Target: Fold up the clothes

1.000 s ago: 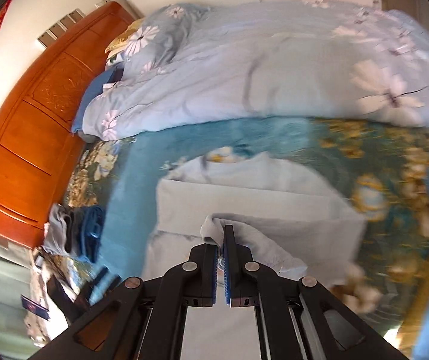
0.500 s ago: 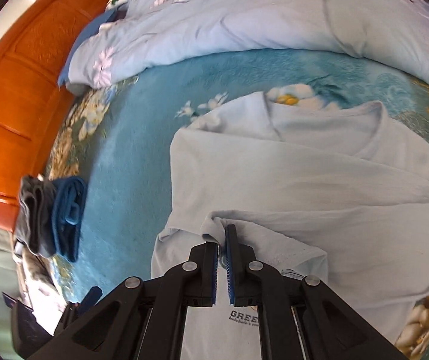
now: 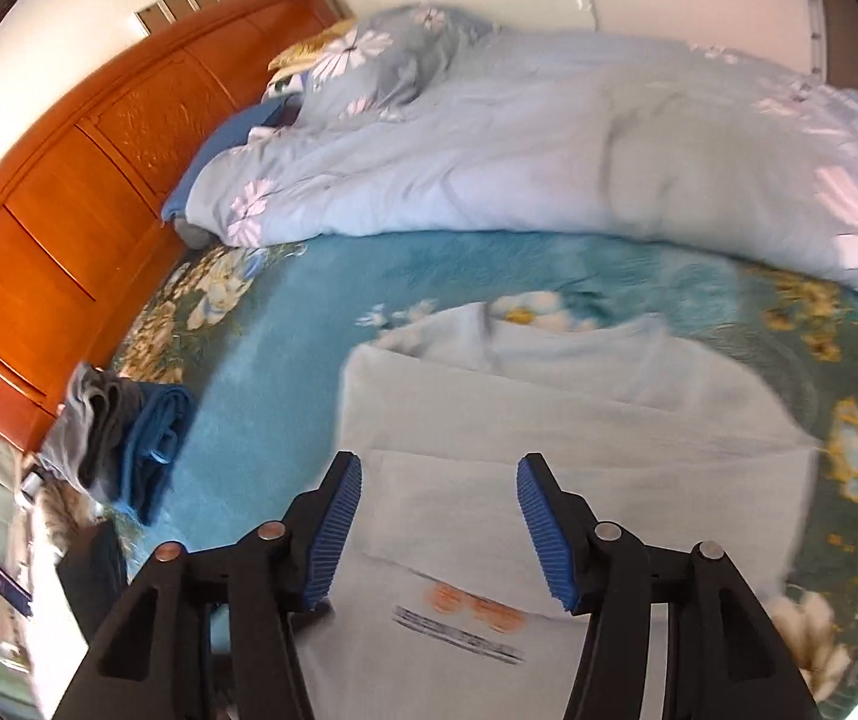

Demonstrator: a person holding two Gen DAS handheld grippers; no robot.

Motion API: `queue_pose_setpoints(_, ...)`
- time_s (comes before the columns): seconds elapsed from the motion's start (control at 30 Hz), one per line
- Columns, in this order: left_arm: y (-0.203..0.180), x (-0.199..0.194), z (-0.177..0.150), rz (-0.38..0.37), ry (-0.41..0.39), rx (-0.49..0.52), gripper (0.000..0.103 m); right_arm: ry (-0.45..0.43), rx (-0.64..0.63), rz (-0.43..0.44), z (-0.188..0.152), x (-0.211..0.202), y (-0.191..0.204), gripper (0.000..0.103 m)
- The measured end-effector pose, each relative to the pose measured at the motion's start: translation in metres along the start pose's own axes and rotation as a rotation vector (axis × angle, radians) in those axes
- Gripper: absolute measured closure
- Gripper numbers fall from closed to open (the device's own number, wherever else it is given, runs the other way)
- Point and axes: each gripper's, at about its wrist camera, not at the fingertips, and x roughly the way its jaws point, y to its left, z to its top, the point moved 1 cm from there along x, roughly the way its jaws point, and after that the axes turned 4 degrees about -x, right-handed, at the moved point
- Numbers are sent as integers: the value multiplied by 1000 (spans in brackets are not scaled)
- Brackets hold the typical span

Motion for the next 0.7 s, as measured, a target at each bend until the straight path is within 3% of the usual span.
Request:
queue_pose_setpoints(0.17, 9, 33, 15, 46, 42, -54, 31, -20, 42, -63, -50, -29, -51, 44)
queue_pose_setpoints(0.47, -5, 47, 15, 95, -31, 30, 34, -32, 199, -79, -114, -49, -116, 44)
queue_pose_setpoints(0.6, -2, 43, 13, 86, -57, 8, 71, -34, 229, -69, -134, -51, -124, 44)
queue_pose_setpoints(0.67, -4, 45, 13, 73, -47, 13, 73, -34, 232, -65, -141, -52, -126, 44)
queue_pose_setpoints(0.7, -6, 46, 13, 71, -45, 21, 81, -35, 233, -63, -144, -52, -127, 44)
